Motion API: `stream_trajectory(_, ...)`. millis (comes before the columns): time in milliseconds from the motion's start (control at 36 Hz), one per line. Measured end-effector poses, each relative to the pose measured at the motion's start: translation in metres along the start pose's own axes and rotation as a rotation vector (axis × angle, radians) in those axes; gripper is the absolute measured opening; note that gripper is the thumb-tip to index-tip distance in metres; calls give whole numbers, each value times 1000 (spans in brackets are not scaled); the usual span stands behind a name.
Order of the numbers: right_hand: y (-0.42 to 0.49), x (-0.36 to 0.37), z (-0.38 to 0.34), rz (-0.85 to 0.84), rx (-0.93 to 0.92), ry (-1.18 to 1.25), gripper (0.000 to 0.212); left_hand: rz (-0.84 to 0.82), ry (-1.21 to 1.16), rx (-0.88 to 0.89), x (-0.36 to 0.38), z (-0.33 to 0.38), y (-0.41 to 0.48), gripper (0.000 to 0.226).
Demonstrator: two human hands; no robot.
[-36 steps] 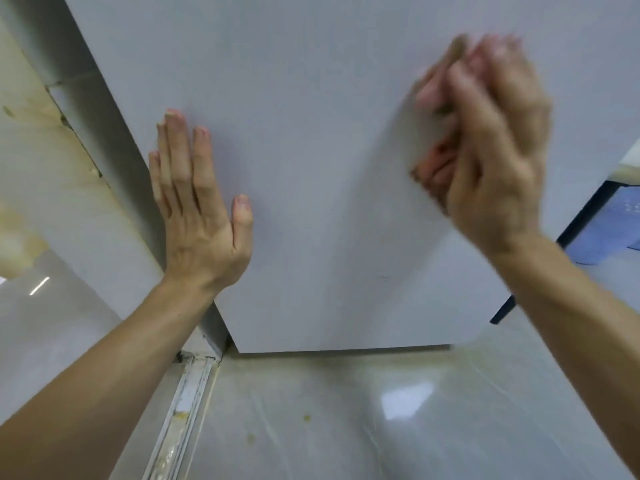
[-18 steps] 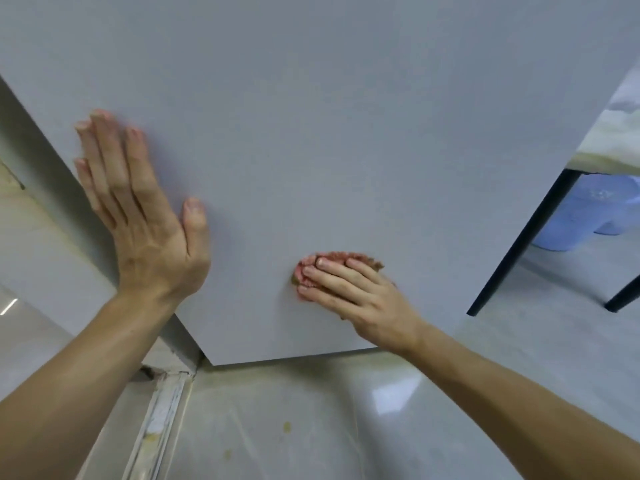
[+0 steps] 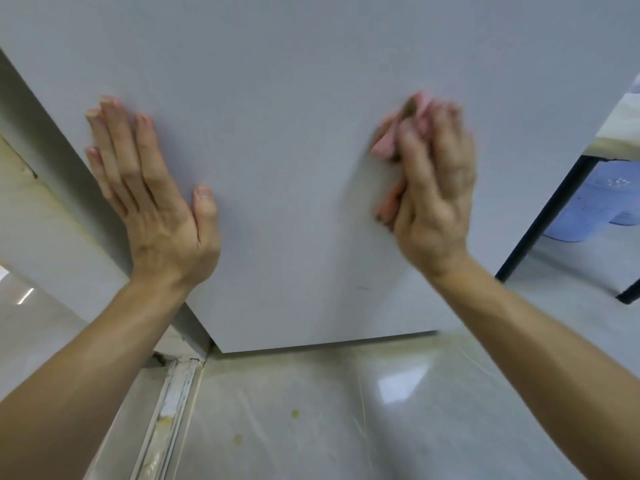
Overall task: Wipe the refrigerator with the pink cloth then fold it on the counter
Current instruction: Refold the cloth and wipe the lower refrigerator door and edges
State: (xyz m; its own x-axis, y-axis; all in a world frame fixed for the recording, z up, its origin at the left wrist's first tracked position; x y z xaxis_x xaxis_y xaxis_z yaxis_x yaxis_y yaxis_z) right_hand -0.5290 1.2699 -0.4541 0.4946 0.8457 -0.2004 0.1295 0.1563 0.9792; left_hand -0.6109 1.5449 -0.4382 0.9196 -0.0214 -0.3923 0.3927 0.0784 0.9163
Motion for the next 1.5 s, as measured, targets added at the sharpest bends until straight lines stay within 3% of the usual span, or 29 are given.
stream_trajectory(111,-87,39,-20,-318,-249,-39,53,0,4,-8,1,-1,1,69)
stream_trajectory(194,-139,58,-28,-540,-359,-63,81,1,8,-9,1,0,1,69)
stream_trajectory(278,-154,62,-34,-633,-361,-53,76,4,1,-5,1,1,1,68)
stream_trajectory(333,-150,57,-36,-658,-351,-42,84,1,-6,-7,2,1,1,68)
stream_trajectory(444,-116,15,-8,-437,-137,-94,94,7,-2,-19,3,-2,0,68)
stream_trajectory(528,-91,-25,18,-244,-40,-200,66,12,1,-19,2,0,0,68)
stream_trajectory(667,-88,-47,40,-194,140,-205,39,32,3,-12,1,2,1,68)
stream_trajectory(861,-86,-57,45,-5,512,-137,52,6,-10,-40,4,-3,-1,69)
stream_trajectory(1000,-102,-40,23,136,601,-87,47,29,-19,-20,2,1,1,67)
stream_trajectory(1139,-152,-6,2,105,790,61,61,36,-23,-20,2,-1,0,68)
stream_trajectory(1306,-212,35,-41,-154,942,150,91,0,-33,-5,0,-2,0,68)
stream_trajectory(1389,-209,28,-38,-99,1007,191,90,-44,-33,19,-5,-9,-7,71)
stream_trajectory(1500,-212,-12,-10,139,1120,69,68,-127,19,25,-1,-29,-30,76)
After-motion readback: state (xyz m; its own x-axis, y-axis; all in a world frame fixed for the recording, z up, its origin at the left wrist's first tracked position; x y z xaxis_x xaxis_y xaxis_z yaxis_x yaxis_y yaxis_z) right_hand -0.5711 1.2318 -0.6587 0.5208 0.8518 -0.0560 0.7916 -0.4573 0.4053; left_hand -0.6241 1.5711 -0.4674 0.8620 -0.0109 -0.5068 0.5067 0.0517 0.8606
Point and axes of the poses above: each hand's wrist, its own y-axis towards the middle knuckle, its own x-axis out of the palm, z = x × y, the point moved 8 cm from there along y, towards the middle knuckle, and after that the axes turned 8 degrees about y, right-handed, at the moved point
